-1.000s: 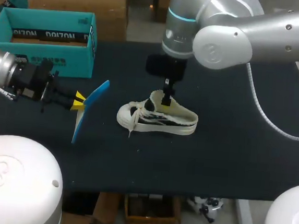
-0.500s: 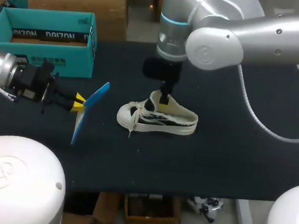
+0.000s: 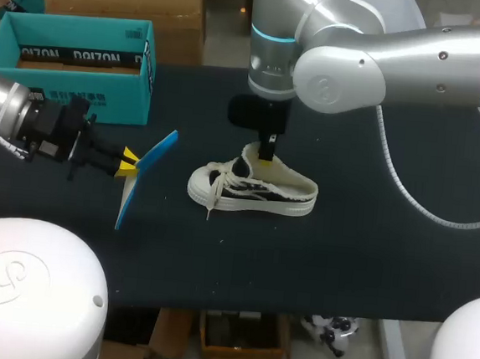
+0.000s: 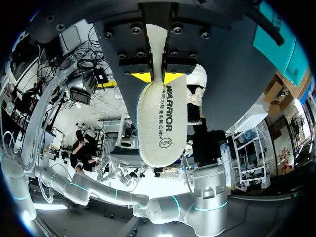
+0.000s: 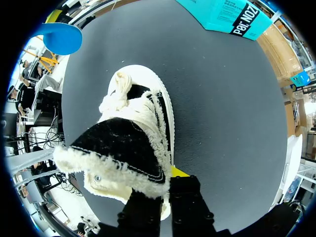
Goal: Open the shoe tongue, take the insole out of the shoe, put the insole back into the shoe, and pack the shoe into the shoebox
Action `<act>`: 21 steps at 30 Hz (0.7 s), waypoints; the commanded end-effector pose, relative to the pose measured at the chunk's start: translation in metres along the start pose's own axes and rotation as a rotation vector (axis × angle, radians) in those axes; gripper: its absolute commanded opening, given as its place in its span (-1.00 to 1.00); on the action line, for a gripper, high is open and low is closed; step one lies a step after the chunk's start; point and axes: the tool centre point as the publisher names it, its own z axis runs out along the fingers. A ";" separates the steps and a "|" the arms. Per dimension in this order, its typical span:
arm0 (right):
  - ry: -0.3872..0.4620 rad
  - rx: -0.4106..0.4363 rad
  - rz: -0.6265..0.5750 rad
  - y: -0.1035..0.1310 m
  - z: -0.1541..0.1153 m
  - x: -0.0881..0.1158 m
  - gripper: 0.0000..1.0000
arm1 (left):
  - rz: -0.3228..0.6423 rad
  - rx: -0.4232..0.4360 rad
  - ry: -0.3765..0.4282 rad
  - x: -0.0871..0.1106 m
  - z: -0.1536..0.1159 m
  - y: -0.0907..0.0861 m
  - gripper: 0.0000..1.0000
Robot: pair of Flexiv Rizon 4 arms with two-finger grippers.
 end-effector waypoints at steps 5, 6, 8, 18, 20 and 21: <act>0.005 -0.021 0.066 -0.005 -0.007 0.004 -1.00 | 0.017 0.004 0.033 -0.004 0.006 -0.005 -1.00; 0.014 -0.027 0.090 -0.006 -0.008 0.004 -1.00 | 0.021 0.006 0.039 -0.005 0.007 -0.007 -1.00; 0.019 -0.036 0.145 -0.010 -0.011 0.006 -1.00 | 0.033 0.013 0.053 -0.006 0.009 -0.010 -1.00; 0.069 -0.106 0.407 -0.027 -0.032 0.022 -1.00 | 0.111 0.051 0.142 -0.015 0.020 -0.035 -1.00; 0.083 -0.126 0.470 -0.030 -0.034 0.027 -1.00 | 0.128 0.058 0.161 -0.018 0.022 -0.040 -1.00; 0.089 -0.145 0.496 -0.031 -0.035 0.029 -1.00 | 0.137 0.063 0.172 -0.020 0.023 -0.043 -1.00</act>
